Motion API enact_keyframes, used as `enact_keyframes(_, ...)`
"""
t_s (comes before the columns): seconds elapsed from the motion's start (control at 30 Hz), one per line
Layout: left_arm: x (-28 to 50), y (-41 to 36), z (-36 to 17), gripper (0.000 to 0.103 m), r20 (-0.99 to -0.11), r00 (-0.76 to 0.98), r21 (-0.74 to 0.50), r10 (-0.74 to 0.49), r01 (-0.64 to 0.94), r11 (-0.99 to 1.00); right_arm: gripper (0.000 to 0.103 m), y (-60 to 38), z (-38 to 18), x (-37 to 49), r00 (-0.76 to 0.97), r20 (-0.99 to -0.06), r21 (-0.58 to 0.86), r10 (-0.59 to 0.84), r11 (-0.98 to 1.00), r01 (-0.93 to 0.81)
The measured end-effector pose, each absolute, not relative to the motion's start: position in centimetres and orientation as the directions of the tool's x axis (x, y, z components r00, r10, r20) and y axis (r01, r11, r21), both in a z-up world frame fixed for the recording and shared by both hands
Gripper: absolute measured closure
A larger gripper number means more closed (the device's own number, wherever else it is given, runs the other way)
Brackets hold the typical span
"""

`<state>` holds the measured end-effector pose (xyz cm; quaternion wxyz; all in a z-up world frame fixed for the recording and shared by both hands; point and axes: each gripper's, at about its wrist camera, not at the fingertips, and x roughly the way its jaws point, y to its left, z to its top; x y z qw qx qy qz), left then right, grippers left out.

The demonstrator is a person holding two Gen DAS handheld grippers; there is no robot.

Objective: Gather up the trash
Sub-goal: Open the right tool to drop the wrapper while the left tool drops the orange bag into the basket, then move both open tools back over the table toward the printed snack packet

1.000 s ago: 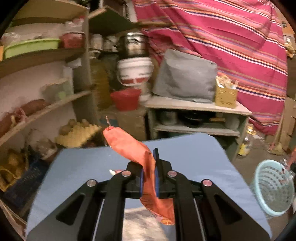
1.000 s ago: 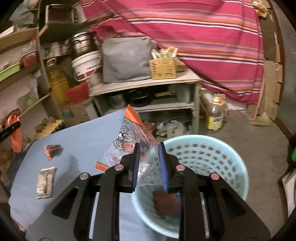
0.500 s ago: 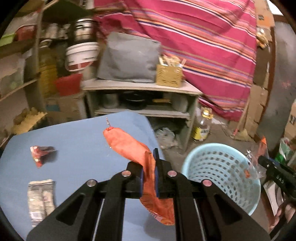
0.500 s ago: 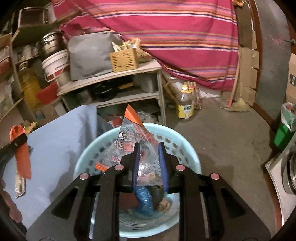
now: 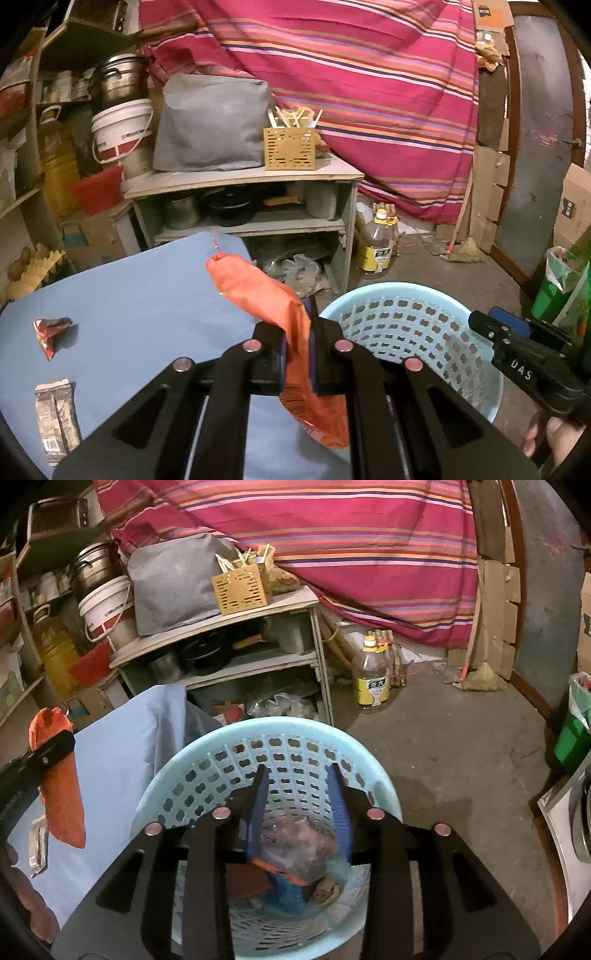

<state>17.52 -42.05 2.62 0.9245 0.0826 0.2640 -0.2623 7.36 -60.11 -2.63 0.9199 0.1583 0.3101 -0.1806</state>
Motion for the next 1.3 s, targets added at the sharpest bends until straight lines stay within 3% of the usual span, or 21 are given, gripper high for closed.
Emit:
enact_keyframes(0.1, 17.4, -43.0, 2.3, 0.094, -0.536, 0.708, 0.006, -0.46, 0.548, 0.836, 0.042, -60.5, -2.2, 6.6, 0.744, -0.616, 0.178, -0.261, 0.873, 0.454)
enact_keyframes(0.3, 17.8, -45.3, 0.8, 0.093, -0.558, 0.692, 0.026, -0.459, 0.567, 0.823, 0.024, -61.9, -2.1, 4.9, 0.722, -0.619, 0.158, -0.31, 0.851, 0.501)
enact_keyframes(0.53, 19.1, -47.1, -0.8, 0.09, -0.609, 0.628, -0.034, -0.484, 0.589, 0.807, 0.017, -62.4, -1.9, 3.6, 0.723, -0.602, 0.157, -0.339, 0.838, 0.523)
enact_keyframes(0.6, 19.1, -47.5, -1.1, 0.075, -0.62, 0.619, -0.034, -0.481, 0.592, 0.805, 0.017, -62.2, -1.9, 3.6, 0.723, -0.602, 0.149, -0.339, 0.842, 0.519)
enact_keyframes(0.63, 19.1, -47.5, -1.1, 0.049, -0.618, 0.623, -0.034, -0.48, 0.589, 0.808, 0.017, -62.1, -1.9, 3.6, 0.722, -0.602, 0.144, -0.341, 0.843, 0.518)
enact_keyframes(0.67, 18.9, -47.3, -0.9, 0.036, -0.604, 0.64, -0.028, -0.475, 0.579, 0.815, 0.017, -62.1, -1.9, 3.6, 0.722, -0.603, 0.142, -0.341, 0.844, 0.517)
enact_keyframes(1.0, 18.9, -42.6, 0.3, 0.021, -0.583, 0.686, -0.014, -0.435, 0.527, 0.85, 0.011, -60.8, -1.6, 4.7, 0.716, -0.605, 0.115, -0.35, 0.851, 0.513)
enact_keyframes(1.07, 18.7, -40.2, 0.3, 0.015, -0.581, 0.704, 0.004, -0.409, 0.505, 0.863, 0.008, -59.9, -1.4, 5.2, 0.723, -0.599, 0.108, -0.345, 0.859, 0.5)
enact_keyframes(1.3, 18.8, -28.6, -1.0, 0.007, -0.579, 0.773, 0.112, -0.259, 0.391, 0.914, 0.004, -55.4, -0.9, 7.6, 0.741, -0.587, 0.06, -0.325, 0.895, 0.441)
